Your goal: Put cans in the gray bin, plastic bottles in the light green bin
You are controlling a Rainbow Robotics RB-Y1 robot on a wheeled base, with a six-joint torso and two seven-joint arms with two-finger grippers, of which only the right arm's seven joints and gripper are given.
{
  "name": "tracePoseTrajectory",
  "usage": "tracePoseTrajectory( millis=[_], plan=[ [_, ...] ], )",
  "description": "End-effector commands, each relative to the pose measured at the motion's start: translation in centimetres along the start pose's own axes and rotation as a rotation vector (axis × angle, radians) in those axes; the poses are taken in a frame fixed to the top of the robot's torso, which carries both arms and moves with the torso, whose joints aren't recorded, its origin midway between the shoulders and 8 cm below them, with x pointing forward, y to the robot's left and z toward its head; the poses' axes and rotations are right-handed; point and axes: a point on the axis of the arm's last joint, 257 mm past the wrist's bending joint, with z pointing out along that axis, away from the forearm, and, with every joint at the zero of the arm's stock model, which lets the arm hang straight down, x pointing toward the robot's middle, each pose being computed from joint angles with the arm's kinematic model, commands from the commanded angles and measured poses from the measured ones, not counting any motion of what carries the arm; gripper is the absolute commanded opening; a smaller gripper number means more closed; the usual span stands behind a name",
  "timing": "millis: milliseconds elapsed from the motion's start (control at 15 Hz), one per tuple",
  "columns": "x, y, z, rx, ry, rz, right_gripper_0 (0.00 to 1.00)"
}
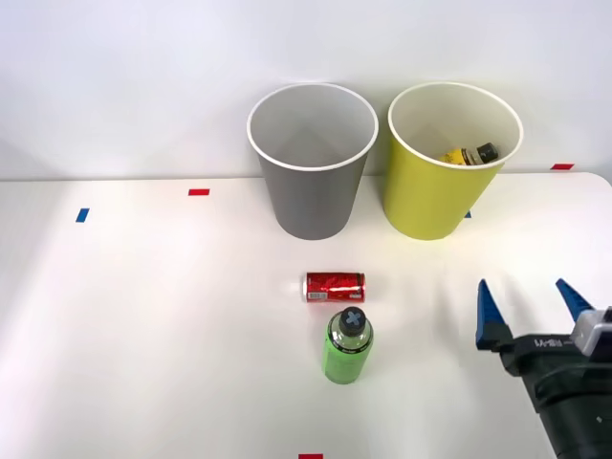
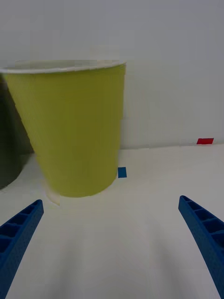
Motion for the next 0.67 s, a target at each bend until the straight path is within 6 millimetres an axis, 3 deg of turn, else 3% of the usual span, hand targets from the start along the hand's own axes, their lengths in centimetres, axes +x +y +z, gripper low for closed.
tracePoseTrajectory(
  millis=[67,333,467,667],
  plan=[
    [3.4,0.9,-1.9,-0.039,0.012,-0.086,1.00],
    [5.9,4.3,-6.0,-0.133,0.052,-0.243,1.00],
    [6.4,5.7,-7.1,-0.167,0.055,-0.270,1.00],
    [8.7,7.0,-8.5,-0.195,0.063,-0.248,1.00]
  ],
)
